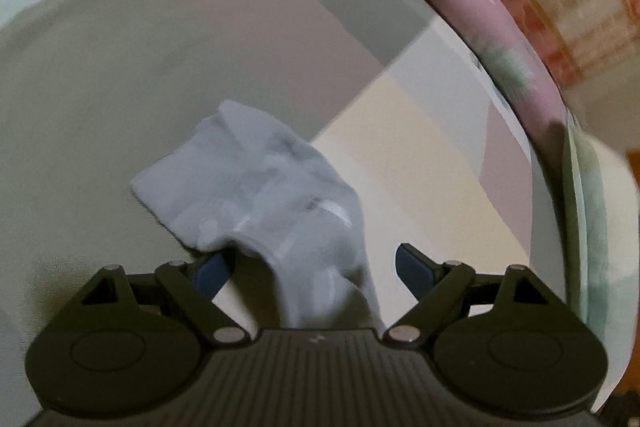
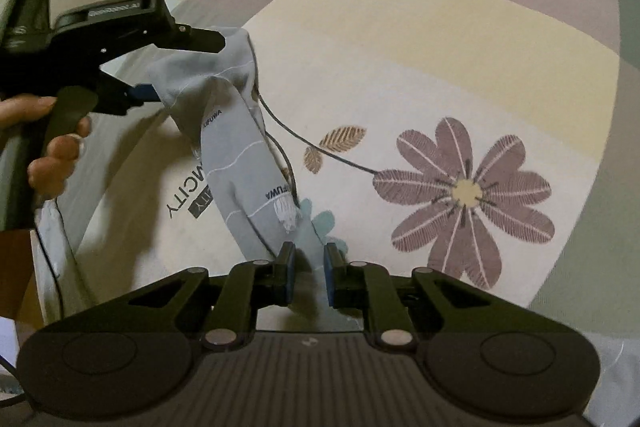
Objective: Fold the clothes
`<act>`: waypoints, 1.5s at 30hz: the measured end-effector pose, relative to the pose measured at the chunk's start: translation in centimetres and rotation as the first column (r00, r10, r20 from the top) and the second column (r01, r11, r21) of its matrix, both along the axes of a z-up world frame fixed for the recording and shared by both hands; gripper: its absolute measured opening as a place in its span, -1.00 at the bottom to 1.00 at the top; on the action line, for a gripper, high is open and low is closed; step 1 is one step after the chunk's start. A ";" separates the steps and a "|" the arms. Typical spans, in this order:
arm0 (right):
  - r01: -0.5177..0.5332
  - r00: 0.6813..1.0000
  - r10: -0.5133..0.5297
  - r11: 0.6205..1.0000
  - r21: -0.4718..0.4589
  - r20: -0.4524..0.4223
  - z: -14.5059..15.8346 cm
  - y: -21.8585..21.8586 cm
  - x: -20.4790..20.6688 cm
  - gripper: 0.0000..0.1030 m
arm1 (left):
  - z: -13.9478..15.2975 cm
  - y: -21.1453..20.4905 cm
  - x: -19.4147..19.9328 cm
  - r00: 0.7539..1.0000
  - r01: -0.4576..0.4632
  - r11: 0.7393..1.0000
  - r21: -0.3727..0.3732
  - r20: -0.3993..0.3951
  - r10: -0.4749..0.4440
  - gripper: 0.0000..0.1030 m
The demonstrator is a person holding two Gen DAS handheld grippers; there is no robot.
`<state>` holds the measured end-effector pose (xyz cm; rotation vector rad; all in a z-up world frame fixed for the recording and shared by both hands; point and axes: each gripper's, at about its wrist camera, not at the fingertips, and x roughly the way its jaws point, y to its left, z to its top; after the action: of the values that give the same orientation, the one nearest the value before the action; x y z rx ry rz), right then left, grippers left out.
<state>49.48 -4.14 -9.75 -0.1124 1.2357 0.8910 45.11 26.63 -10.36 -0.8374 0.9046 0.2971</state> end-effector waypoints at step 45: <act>-0.261 0.900 0.341 0.920 0.293 -0.270 -2.9 18.7 13.9 -0.18 | -2.3 9.7 -6.0 0.990 -0.091 0.994 -0.065 0.098 0.098 -0.72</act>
<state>63.41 14.57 -12.63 0.0455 1.4138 1.3741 39.08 36.31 -12.67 -0.9444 0.7840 0.3085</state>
